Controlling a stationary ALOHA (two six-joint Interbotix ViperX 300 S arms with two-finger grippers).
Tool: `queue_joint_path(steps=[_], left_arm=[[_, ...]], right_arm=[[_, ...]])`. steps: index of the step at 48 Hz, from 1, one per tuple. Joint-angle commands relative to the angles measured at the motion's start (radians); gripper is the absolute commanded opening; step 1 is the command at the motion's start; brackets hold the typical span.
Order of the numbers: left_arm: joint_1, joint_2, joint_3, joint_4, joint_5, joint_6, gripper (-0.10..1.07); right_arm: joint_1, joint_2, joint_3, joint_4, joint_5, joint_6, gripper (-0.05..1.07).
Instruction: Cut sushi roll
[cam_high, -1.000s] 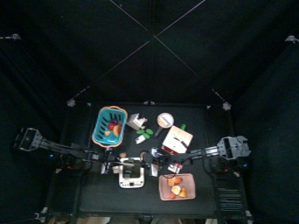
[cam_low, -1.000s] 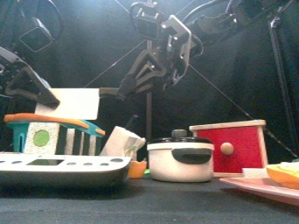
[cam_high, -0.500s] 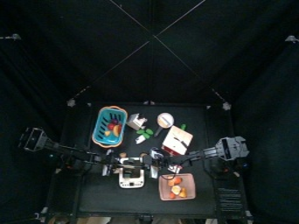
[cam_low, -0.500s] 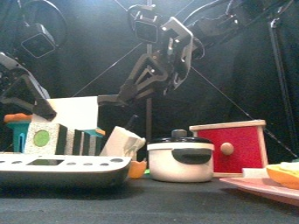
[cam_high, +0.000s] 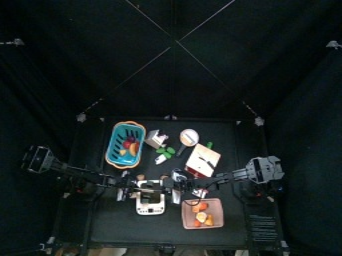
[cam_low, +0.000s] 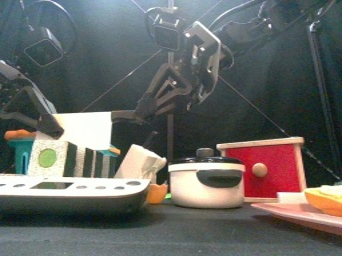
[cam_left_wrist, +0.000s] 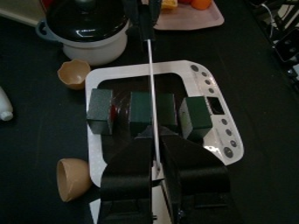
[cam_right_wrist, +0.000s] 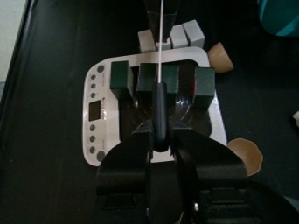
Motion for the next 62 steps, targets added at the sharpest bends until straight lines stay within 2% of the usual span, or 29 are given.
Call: queue_joint_path(steps=[1,14,35,62], left_arm=[[0.002,0.0,-0.002,-0.005,0.002,0.0,0.44],[0.003,0.014,0.002,-0.012,0.003,0.0,0.44],[0.002,0.133,-0.021,-0.031,0.002,0.0,0.44],[-0.017,0.115,-0.028,-0.052,0.002,0.002,0.44]], right_arm=[[0.008,-0.018,-0.006,0.002,0.002,-0.003,0.5],[0.008,-0.003,-0.006,0.006,0.003,-0.003,0.5],[0.009,0.052,-0.015,0.037,0.003,-0.003,0.5],[0.031,0.046,-0.037,0.034,0.005,-0.005,0.5]])
